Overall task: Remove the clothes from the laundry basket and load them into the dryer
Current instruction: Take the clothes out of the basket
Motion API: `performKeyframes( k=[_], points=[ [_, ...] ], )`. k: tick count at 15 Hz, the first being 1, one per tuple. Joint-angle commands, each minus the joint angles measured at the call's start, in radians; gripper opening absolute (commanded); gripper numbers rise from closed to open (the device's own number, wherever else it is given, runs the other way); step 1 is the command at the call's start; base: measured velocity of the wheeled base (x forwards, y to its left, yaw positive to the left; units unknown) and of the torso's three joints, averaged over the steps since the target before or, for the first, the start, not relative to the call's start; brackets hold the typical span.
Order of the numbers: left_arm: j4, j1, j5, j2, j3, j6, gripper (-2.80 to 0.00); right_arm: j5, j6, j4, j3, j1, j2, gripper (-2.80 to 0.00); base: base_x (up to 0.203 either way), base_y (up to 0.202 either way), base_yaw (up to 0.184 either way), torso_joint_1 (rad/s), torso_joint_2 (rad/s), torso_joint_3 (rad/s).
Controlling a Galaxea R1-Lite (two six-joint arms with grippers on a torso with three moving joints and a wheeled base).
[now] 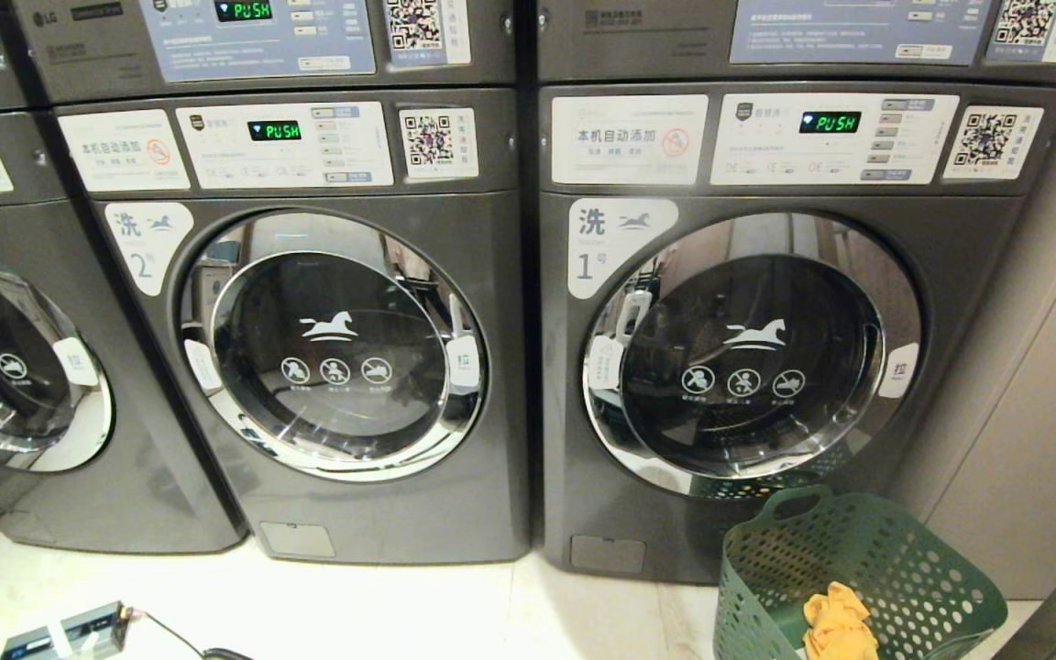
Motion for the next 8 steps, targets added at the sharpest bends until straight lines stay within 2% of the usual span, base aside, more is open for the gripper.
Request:
performKeyframes(
  k=[1, 7, 8],
  points=[
    [0.000, 0.000, 0.000, 0.000, 0.000, 0.000, -2.80, 0.000, 0.000, 0.000, 0.000, 0.000, 0.000, -2.80, 0.000, 0.000, 0.000, 0.000, 0.00, 0.000],
    [0.000, 0.001, 0.000, 0.000, 0.000, 0.001, -2.80, 0.000, 0.000, 0.000, 0.000, 0.000, -0.002, -2.80, 0.000, 0.000, 0.000, 0.000, 0.00, 0.000],
    [0.000, 0.002, 0.000, 0.000, 0.000, 0.001, -2.80, 0.000, 0.000, 0.000, 0.000, 0.000, -0.002, -2.80, 0.131, 0.000, -0.001, -0.006, 0.00, 0.003]
  ],
)
